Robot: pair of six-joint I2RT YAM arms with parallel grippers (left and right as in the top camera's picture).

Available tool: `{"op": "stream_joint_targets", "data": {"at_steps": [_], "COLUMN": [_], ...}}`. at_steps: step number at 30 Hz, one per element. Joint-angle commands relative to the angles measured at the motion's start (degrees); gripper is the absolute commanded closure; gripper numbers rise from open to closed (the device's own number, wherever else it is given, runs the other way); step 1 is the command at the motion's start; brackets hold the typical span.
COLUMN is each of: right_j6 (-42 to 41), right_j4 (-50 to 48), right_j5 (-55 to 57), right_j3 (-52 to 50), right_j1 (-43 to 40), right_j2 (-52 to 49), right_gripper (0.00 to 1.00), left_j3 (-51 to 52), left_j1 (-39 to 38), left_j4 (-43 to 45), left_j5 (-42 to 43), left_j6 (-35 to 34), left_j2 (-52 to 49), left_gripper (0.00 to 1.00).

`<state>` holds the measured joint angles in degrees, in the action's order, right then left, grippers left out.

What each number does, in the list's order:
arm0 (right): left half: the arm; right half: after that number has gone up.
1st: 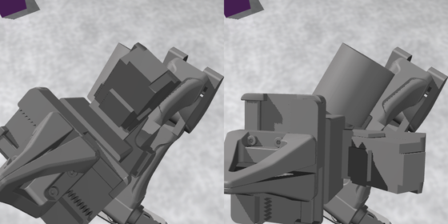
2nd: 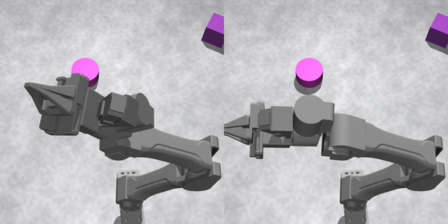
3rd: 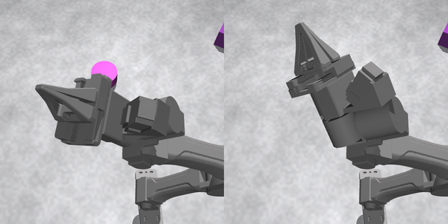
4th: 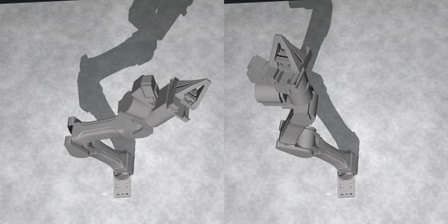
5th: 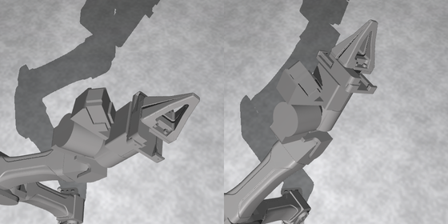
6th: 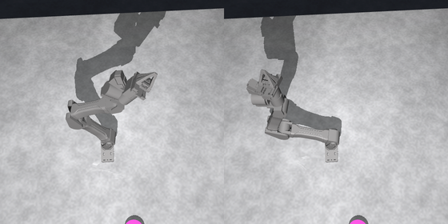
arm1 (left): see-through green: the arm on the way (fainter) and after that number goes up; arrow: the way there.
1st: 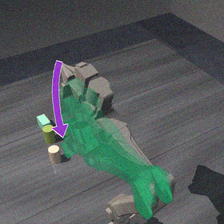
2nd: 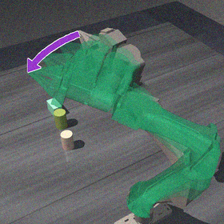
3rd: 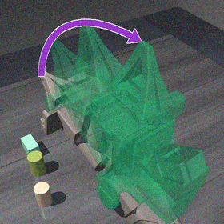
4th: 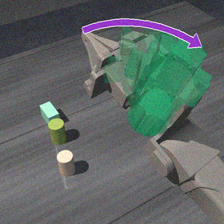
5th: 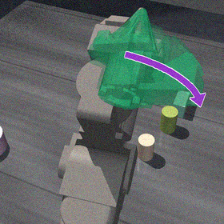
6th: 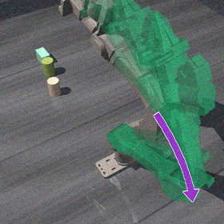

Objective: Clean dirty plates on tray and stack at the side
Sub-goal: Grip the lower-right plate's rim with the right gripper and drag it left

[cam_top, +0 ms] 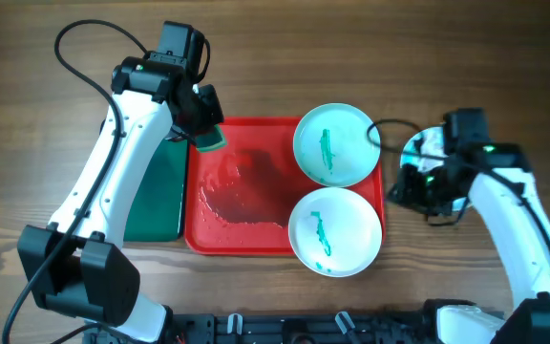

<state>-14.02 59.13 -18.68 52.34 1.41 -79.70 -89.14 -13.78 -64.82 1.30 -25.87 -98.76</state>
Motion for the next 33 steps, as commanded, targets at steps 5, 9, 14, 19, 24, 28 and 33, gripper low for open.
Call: {"op": "stream_joint_targets", "data": {"at_steps": [5, 9, 14, 19, 24, 28, 33], "right_j6": [-2.69, -2.47, -0.04, 0.66, 3.82, 4.66, 4.07], "right_j4": [-5.38, -7.37, -8.76, -9.01, -7.08, -5.57, -6.51], "right_j5": [3.74, 5.86, 4.35, 3.89, 1.77, 1.11, 1.11], "right_j3": [-4.74, -6.23, -6.23, -6.23, -4.13, -4.04, -6.60], "right_j1": [5.92, 5.92, 5.95, 5.92, 6.19, 8.15, 9.46], "right_j2": [-3.45, -7.30, -9.77, -9.75, -8.74, -7.45, -7.50], "right_gripper": [0.64, 0.62, 0.65, 0.69, 0.74, 0.74, 0.82], "left_j3": [-0.85, -0.85, -0.85, -0.87, -0.85, -0.85, -0.85], "left_j1": [-0.11, -0.11, -0.11, -0.11, -0.11, -0.11, -0.11], "left_j4": [0.13, 0.11, 0.11, 0.11, 0.11, 0.11, 0.09], "left_j5": [-0.96, -0.96, -0.96, -0.96, -0.94, -0.94, -0.94], "left_j6": [-0.50, -0.50, -0.50, -0.50, -0.50, -0.50, -0.28], "left_j2": [1.36, 1.36, 1.36, 1.36, 1.36, 1.36, 1.36], "left_gripper": [0.96, 0.96, 0.96, 0.96, 0.96, 0.96, 0.96]}}
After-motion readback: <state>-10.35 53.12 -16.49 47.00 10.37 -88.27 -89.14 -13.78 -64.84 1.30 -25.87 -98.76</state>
